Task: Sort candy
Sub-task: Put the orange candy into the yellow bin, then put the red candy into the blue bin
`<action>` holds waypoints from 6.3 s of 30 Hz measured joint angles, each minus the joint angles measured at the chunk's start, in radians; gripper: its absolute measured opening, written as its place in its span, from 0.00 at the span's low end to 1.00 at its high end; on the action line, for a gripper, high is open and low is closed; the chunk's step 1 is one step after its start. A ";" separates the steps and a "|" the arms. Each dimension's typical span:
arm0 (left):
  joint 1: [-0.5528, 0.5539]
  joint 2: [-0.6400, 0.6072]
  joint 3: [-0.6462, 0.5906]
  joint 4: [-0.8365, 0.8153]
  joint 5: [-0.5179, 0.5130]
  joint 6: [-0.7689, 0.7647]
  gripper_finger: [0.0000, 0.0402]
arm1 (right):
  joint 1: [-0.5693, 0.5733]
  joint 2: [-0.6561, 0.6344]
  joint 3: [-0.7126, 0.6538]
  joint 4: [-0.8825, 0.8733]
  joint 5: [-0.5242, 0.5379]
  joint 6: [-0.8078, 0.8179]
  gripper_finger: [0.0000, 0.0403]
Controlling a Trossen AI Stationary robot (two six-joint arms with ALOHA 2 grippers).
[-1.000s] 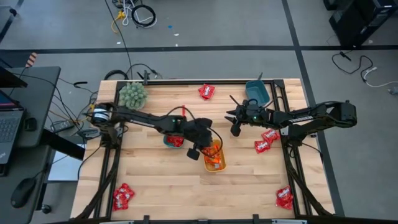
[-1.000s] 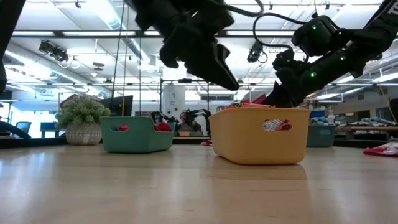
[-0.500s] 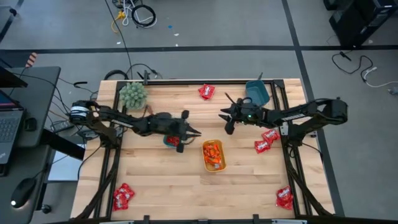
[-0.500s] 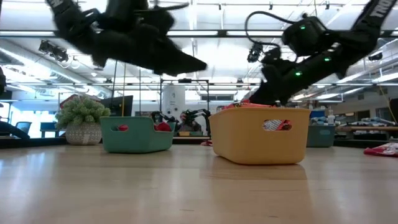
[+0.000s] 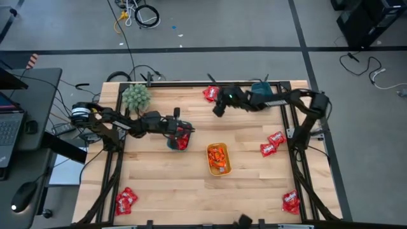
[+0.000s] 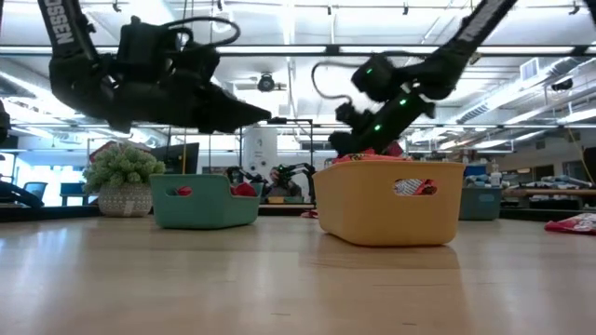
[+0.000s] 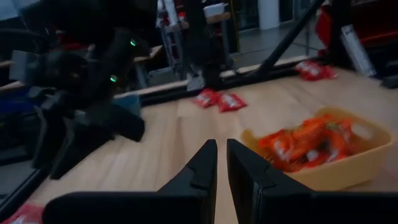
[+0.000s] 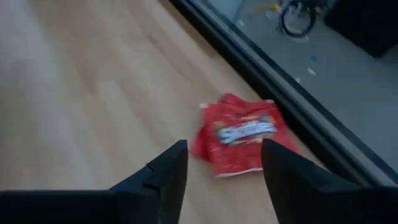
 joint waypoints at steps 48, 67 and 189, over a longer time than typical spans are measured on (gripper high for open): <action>0.042 0.002 -0.078 0.043 -0.017 0.041 0.09 | -0.093 0.198 0.299 -0.413 -0.034 -0.530 0.29; 0.041 0.006 -0.078 0.007 -0.027 0.043 0.09 | -0.130 0.276 0.299 -0.332 -0.031 -0.577 0.06; 0.041 0.006 -0.078 -0.040 -0.077 0.038 0.09 | -0.226 0.266 0.336 -0.544 -0.182 0.006 0.67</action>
